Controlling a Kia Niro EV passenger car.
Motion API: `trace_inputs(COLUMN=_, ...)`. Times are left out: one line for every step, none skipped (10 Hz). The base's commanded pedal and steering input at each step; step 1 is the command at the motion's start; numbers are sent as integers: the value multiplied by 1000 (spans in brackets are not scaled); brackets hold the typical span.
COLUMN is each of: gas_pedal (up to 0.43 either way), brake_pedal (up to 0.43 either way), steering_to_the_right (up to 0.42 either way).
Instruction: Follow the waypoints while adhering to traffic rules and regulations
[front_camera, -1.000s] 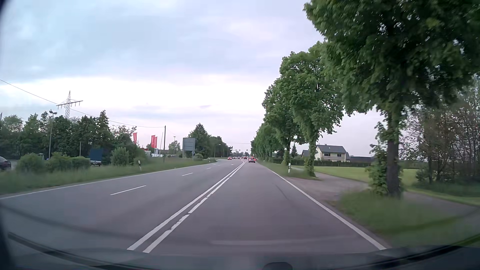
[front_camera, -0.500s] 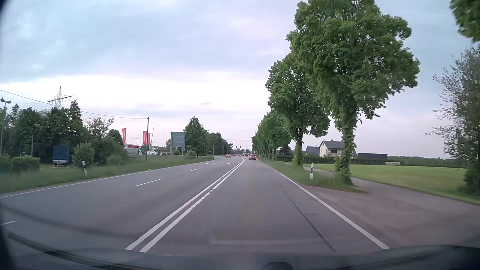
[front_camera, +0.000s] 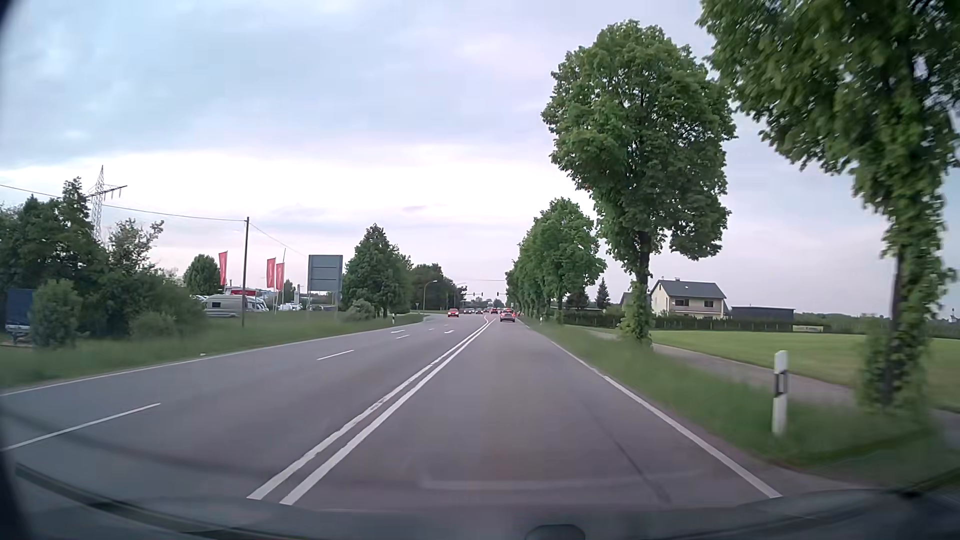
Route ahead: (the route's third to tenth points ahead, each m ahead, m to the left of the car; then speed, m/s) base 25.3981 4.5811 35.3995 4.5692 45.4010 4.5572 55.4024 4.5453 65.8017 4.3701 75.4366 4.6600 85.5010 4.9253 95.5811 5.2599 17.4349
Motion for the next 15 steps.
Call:
trace_inputs(gas_pedal=0, brake_pedal=0, steering_to_the_right=0)
trace_inputs(gas_pedal=0, brake_pedal=0, steering_to_the_right=0)
trace_inputs(gas_pedal=0, brake_pedal=0, steering_to_the_right=0)
trace_inputs(gas_pedal=0, brake_pedal=0, steering_to_the_right=0)
trace_inputs(gas_pedal=0, brake_pedal=0, steering_to_the_right=0)
trace_inputs(gas_pedal=0, brake_pedal=0, steering_to_the_right=0)
trace_inputs(gas_pedal=0, brake_pedal=0, steering_to_the_right=0)
trace_inputs(gas_pedal=0, brake_pedal=0, steering_to_the_right=0)
trace_inputs(gas_pedal=0, brake_pedal=0, steering_to_the_right=0)
trace_inputs(gas_pedal=0, brake_pedal=0, steering_to_the_right=0)
trace_inputs(gas_pedal=0, brake_pedal=0, steering_to_the_right=0)
trace_inputs(gas_pedal=0, brake_pedal=0, steering_to_the_right=2)
trace_inputs(gas_pedal=0, brake_pedal=0, steering_to_the_right=4)
trace_inputs(gas_pedal=0, brake_pedal=0, steering_to_the_right=4)
trace_inputs(gas_pedal=0, brake_pedal=0, steering_to_the_right=6)
